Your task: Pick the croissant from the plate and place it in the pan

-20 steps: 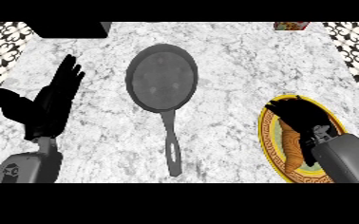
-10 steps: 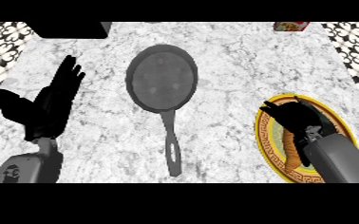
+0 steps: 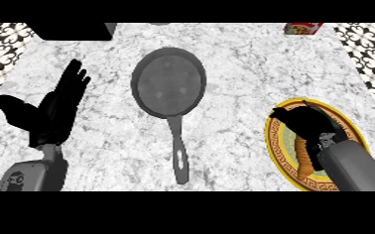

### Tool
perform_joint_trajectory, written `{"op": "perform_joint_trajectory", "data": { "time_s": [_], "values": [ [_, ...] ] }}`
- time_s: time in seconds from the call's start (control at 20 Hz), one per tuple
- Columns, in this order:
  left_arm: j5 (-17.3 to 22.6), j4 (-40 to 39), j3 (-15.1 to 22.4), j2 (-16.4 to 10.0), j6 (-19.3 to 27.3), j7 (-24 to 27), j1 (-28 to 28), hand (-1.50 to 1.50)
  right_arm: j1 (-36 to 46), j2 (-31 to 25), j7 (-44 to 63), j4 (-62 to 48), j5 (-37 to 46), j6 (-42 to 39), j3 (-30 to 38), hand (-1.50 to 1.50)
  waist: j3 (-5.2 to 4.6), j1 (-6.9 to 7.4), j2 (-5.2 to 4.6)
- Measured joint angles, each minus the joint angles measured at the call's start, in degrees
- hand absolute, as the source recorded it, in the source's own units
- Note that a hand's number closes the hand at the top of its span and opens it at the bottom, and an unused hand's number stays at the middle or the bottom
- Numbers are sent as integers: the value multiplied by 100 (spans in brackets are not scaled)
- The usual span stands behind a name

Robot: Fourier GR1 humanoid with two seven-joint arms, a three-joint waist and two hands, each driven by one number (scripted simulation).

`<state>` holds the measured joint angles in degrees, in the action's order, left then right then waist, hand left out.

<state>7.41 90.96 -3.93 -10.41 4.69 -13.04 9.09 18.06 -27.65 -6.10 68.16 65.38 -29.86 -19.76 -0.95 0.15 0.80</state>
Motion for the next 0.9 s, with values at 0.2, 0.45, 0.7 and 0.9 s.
{"op": "perform_joint_trajectory", "data": {
  "time_s": [0.2, 0.45, 0.7, 0.9],
  "values": [
    [8, -69, -67, -36, -34, -43, 97, 0, -83, 47, -88, 108, -12, 87, 147, 150, 6, -14, -2],
    [-20, -53, -5, 13, -16, -124, 175, 0, 87, 1400, 1072, 538, 78, 152, -45, 150, 46, 66, -26],
    [-30, -92, 139, 48, -121, -136, 275, 0, 563, 2356, 2411, 901, 2, 670, -561, 150, 84, 403, -48],
    [-37, -128, 233, 72, -180, -175, 353, 0, 1227, 2609, 3556, 1233, 172, 1148, -1058, 150, 81, 596, -21]
  ]
}}
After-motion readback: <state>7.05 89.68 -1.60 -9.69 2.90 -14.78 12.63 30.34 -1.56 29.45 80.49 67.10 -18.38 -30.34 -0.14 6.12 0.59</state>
